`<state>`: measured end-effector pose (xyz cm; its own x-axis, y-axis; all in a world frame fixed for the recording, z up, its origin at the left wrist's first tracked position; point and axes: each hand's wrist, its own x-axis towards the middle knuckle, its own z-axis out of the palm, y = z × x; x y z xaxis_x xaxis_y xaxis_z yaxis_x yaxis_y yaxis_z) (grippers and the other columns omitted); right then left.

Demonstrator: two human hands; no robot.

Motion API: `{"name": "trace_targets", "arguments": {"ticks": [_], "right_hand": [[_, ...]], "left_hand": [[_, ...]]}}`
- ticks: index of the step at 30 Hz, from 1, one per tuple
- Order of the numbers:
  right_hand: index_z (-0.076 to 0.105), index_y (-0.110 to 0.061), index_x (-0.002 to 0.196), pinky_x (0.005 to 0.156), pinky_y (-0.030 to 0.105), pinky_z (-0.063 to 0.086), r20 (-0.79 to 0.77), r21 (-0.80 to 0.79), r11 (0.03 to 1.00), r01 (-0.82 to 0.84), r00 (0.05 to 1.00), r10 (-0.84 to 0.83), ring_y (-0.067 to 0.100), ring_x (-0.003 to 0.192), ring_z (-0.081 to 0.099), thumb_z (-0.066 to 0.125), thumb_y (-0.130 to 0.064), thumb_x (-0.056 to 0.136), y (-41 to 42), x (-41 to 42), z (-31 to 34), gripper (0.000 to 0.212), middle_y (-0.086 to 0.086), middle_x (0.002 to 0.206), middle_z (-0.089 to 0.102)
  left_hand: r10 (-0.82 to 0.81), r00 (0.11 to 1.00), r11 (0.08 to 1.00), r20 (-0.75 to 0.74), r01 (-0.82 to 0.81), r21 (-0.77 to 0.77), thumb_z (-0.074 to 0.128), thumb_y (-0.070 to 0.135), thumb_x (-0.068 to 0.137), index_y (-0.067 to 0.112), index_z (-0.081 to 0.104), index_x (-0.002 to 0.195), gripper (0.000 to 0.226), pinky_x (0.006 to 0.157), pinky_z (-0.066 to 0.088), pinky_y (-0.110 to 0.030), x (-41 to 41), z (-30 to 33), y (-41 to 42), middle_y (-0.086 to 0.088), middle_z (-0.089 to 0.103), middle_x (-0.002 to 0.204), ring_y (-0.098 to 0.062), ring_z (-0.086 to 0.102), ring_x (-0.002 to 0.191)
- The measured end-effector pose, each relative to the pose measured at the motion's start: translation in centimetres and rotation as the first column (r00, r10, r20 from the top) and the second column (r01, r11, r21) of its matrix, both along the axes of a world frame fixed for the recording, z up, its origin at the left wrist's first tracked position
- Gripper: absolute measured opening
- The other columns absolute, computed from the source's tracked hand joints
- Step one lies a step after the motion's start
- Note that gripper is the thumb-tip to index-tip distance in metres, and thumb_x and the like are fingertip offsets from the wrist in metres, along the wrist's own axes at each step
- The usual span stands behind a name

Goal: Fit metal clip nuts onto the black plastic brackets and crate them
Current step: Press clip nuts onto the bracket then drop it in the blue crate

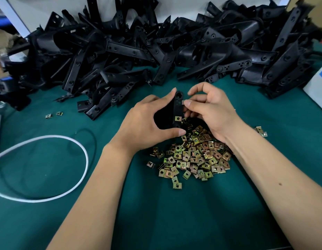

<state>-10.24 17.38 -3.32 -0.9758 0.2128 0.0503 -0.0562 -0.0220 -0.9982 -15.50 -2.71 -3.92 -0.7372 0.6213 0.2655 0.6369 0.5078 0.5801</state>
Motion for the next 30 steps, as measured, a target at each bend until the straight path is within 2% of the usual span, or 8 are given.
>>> {"name": "trace_targets", "arguments": {"ticks": [13,17,20,22,27,30], "right_hand": [[0.055,-0.011,0.101,0.059,0.023,0.051,0.003,0.039,0.999,0.010,1.000,-0.010,0.017,0.062,0.064,0.062,0.010,0.094,0.1,0.1,0.0,0.023,0.005,0.070,0.068],[0.056,-0.012,0.100,0.063,0.026,0.051,-0.004,0.014,1.000,0.024,1.000,-0.024,0.018,0.064,0.062,0.063,0.007,0.094,-0.1,0.0,-0.2,0.021,0.006,0.073,0.068],[0.057,-0.012,0.101,0.066,0.030,0.051,0.012,0.056,0.998,0.021,1.000,-0.022,0.021,0.067,0.063,0.064,0.006,0.094,0.0,-0.1,-0.3,0.021,0.008,0.075,0.068],[0.057,-0.010,0.104,0.064,0.028,0.051,0.022,0.060,0.998,0.009,1.000,-0.011,0.018,0.065,0.063,0.064,0.007,0.095,0.2,0.0,-0.2,0.020,0.006,0.074,0.068],[0.061,-0.002,0.111,0.064,0.027,0.054,0.049,-0.035,0.999,0.000,0.999,0.002,0.018,0.065,0.065,0.067,0.003,0.095,0.4,-0.1,0.0,0.018,0.012,0.079,0.069],[0.068,0.000,0.106,0.066,0.027,0.056,0.092,-0.099,0.995,-0.004,0.996,0.013,0.020,0.070,0.068,0.066,-0.008,0.099,0.6,-0.2,0.1,0.011,0.014,0.083,0.072]], "left_hand": [[0.055,0.997,0.996,-0.056,-0.059,-0.068,0.066,0.082,0.068,0.043,0.031,0.159,0.104,0.092,0.053,-0.039,0.3,-0.6,0.8,0.011,0.056,0.112,-0.008,0.056,0.106],[0.069,0.997,0.997,-0.020,-0.069,-0.017,0.070,0.080,0.068,0.044,0.033,0.158,0.104,0.093,0.052,-0.035,0.4,-0.7,0.9,0.013,0.058,0.110,-0.006,0.056,0.106],[0.072,0.997,0.996,-0.037,-0.074,-0.052,0.070,0.081,0.067,0.046,0.031,0.158,0.105,0.093,0.052,-0.035,0.5,-0.8,1.1,0.012,0.057,0.112,-0.006,0.056,0.107],[0.072,0.996,0.995,-0.059,-0.076,-0.066,0.070,0.081,0.067,0.045,0.030,0.158,0.105,0.092,0.052,-0.035,0.6,-0.8,1.1,0.011,0.056,0.112,-0.007,0.055,0.106],[0.052,0.998,0.999,-0.031,-0.053,-0.005,0.071,0.080,0.068,0.042,0.034,0.158,0.105,0.095,0.052,-0.036,0.4,-0.6,0.9,0.011,0.058,0.113,-0.007,0.057,0.109],[0.078,0.995,0.997,-0.060,-0.078,-0.008,0.070,0.081,0.068,0.044,0.033,0.158,0.105,0.095,0.053,-0.037,0.3,-0.6,0.8,0.012,0.058,0.115,-0.007,0.057,0.110]]}}
